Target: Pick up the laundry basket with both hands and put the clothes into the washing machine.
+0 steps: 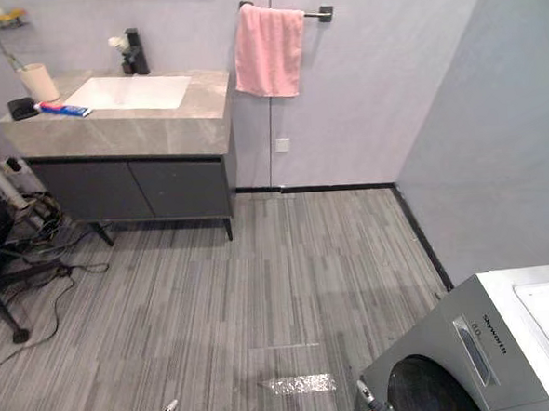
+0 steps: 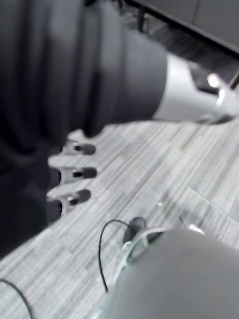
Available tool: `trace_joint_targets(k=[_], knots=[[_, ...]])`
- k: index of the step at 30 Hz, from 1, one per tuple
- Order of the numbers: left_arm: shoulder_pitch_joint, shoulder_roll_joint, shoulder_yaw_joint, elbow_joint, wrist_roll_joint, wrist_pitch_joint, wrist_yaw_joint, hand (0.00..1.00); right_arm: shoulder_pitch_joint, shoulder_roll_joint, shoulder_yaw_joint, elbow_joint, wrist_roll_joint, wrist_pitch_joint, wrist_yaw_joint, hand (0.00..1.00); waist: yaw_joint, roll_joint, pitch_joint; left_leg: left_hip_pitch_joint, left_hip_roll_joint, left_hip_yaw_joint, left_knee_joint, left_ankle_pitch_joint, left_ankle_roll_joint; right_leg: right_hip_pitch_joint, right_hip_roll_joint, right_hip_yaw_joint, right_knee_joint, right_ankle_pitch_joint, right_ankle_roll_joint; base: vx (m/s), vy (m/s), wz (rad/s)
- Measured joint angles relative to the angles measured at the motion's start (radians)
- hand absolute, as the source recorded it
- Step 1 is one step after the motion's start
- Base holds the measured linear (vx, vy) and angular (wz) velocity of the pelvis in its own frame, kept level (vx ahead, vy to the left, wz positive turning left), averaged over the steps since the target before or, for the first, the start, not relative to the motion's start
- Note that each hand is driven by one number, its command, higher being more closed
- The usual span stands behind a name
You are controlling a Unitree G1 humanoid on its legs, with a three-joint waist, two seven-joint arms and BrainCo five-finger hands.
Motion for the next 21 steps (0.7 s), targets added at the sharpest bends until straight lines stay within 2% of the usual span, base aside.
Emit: trace_joint_targets(k=[1,2,3,4,6,7,8,9,11,13,15,21], knots=[[-0.006,0.012,-0.033,0.007,0.004,0.001,0.0,0.0,0.013,0.001,0.002,0.0,0.001,0.0,-0.001,0.0,-0.003,-0.002,0.001,0.023,-0.002,-0.011,-0.001,0.004,0.007,-0.037,0.002,-0.006,0.1,-0.016,0.006,0.14,0.015,0.23],[-0.011,0.012,-0.043,0.007,0.008,0.0,0.001,0.0,0.025,-0.003,0.019,0.0,0.001,0.0,-0.002,0.0,-0.008,-0.002,0.001,0.043,-0.003,-0.021,-0.002,0.003,0.011,-0.054,0.005,-0.026,0.139,-0.083,0.002,0.2,-0.039,0.29],[-0.012,0.012,-0.051,0.007,0.009,0.0,0.001,0.0,0.026,-0.006,0.03,0.0,0.001,0.001,-0.001,0.0,-0.013,-0.001,0.001,0.049,-0.004,-0.027,-0.004,0.003,0.013,-0.06,0.006,-0.048,0.139,-0.118,0.002,0.15,-0.061,0.37],[-0.019,0.01,-0.059,0.01,0.013,0.001,0.001,0.0,0.022,-0.009,0.04,-0.002,0.001,0.001,-0.001,0.0,-0.025,0.002,0.002,0.054,-0.002,-0.046,-0.006,0.009,0.022,-0.071,0.011,-0.088,0.103,-0.161,-0.007,0.26,-0.15,0.46],[-0.03,-0.008,-0.06,0.01,0.014,0.0,0.002,0.0,0.021,-0.013,0.037,-0.005,0.001,0.0,-0.002,0.0,-0.029,0.008,0.006,0.066,0.01,-0.064,-0.007,0.019,0.005,-0.078,0.033,-0.086,-0.035,-0.18,-0.011,0.25,-0.198,0.41],[-0.032,-0.013,-0.06,0.01,0.019,-0.001,0.002,0.0,0.021,-0.013,0.037,-0.005,0.001,0.0,-0.002,0.0,-0.029,0.009,0.007,0.064,0.019,-0.073,-0.007,0.021,-0.015,-0.067,0.057,-0.066,-0.19,-0.144,-0.011,0.17,-0.232,0.23],[-0.028,-0.002,-0.056,0.009,0.023,-0.002,0.002,0.0,0.025,-0.005,0.035,-0.003,0.001,0.0,-0.002,0.0,-0.025,-0.012,0.006,0.068,0.01,-0.076,-0.015,0.018,-0.035,-0.051,0.062,-0.052,-0.319,-0.019,-0.015,0.2,-0.275,0.3],[-0.036,-0.015,-0.046,0.024,0.032,0.001,0.004,0.0,0.017,-0.014,0.027,0.022,0.0,0.001,-0.001,0.0,-0.026,0.003,0.013,0.09,0.029,-0.101,-0.036,0.016,-0.059,-0.022,0.082,-0.066,-0.333,-0.022,0.004,0.16,-0.22,0.23],[-0.031,-0.053,-0.014,0.02,0.039,-0.001,0.003,0.0,0.013,-0.042,0.02,0.023,-0.005,0.0,-0.004,0.0,-0.023,0.051,0.007,0.102,0.076,-0.1,-0.066,0.033,-0.087,0.009,0.135,-0.09,-0.398,-0.02,-0.007,0.19,-0.188,0.12],[-0.029,-0.068,-0.013,0.021,0.047,-0.001,0.0,0.0,0.009,-0.056,0.017,0.032,-0.009,0.002,-0.002,0.0,-0.026,0.079,0.006,0.102,0.114,-0.122,-0.083,0.041,-0.099,0.05,0.185,-0.118,-0.477,-0.002,-0.027,0.17,-0.176,0.14],[-0.03,-0.057,-0.024,0.022,0.047,0.001,-0.003,0.0,0.0,-0.058,0.017,0.055,-0.017,0.003,-0.001,0.0,-0.025,0.072,0.0,0.104,0.138,-0.139,-0.096,0.045,-0.105,0.078,0.213,-0.142,-0.517,0.009,-0.037,0.16,-0.143,0.22],[-0.034,-0.028,-0.066,0.026,0.046,0.001,-0.007,0.0,-0.01,-0.058,0.017,0.069,-0.029,0.003,0.002,0.0,-0.023,0.052,-0.008,0.112,0.12,-0.153,-0.106,0.049,-0.111,0.101,0.206,-0.166,-0.543,0.014,-0.03,0.07,-0.001,0.11]])
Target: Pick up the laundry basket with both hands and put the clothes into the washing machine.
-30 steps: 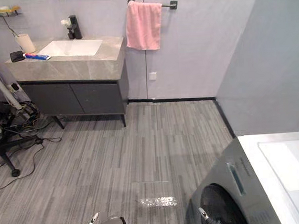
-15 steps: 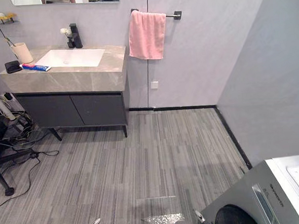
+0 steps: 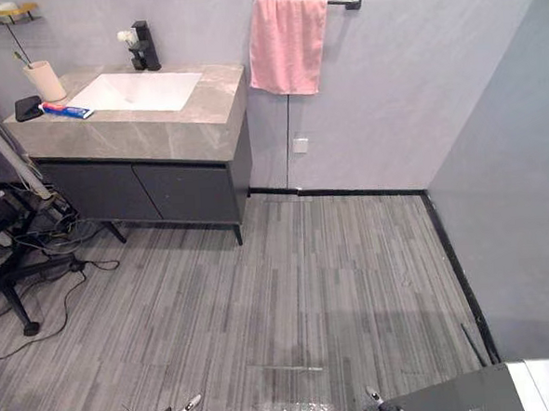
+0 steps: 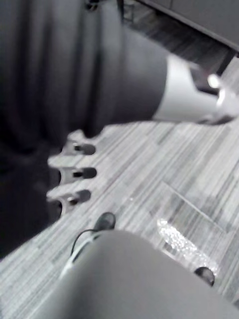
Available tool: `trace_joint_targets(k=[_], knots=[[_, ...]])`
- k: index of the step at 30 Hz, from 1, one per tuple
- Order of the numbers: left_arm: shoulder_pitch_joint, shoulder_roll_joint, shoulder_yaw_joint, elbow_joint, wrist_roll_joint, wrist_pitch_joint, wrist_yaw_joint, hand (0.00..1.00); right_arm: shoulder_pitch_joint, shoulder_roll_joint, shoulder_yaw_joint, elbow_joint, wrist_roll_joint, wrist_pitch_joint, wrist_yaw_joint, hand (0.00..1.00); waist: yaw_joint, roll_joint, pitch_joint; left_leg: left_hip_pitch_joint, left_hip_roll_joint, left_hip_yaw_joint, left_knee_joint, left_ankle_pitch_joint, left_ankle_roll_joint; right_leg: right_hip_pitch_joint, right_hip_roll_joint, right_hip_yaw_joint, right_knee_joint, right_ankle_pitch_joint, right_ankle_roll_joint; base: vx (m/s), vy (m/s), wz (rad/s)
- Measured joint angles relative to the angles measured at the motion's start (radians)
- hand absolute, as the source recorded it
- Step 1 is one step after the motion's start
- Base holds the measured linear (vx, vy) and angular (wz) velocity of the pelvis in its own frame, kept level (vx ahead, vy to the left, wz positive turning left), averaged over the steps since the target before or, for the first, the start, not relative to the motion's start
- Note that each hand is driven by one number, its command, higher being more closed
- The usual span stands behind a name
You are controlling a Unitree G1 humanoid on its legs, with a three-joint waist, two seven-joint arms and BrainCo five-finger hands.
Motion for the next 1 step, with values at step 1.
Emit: trace_joint_targets(k=[1], knots=[[-0.002,0.008,-0.006,0.007,-0.001,0.0,-0.001,0.0,0.0,0.002,0.0,0.002,-0.005,0.001,0.0,0.0,-0.001,-0.006,0.001,-0.002,-0.014,-0.008,0.0,0.0,0.001,0.017,-0.013,-0.004,-0.018,0.008,0.01,0.0,0.052,0.11]])
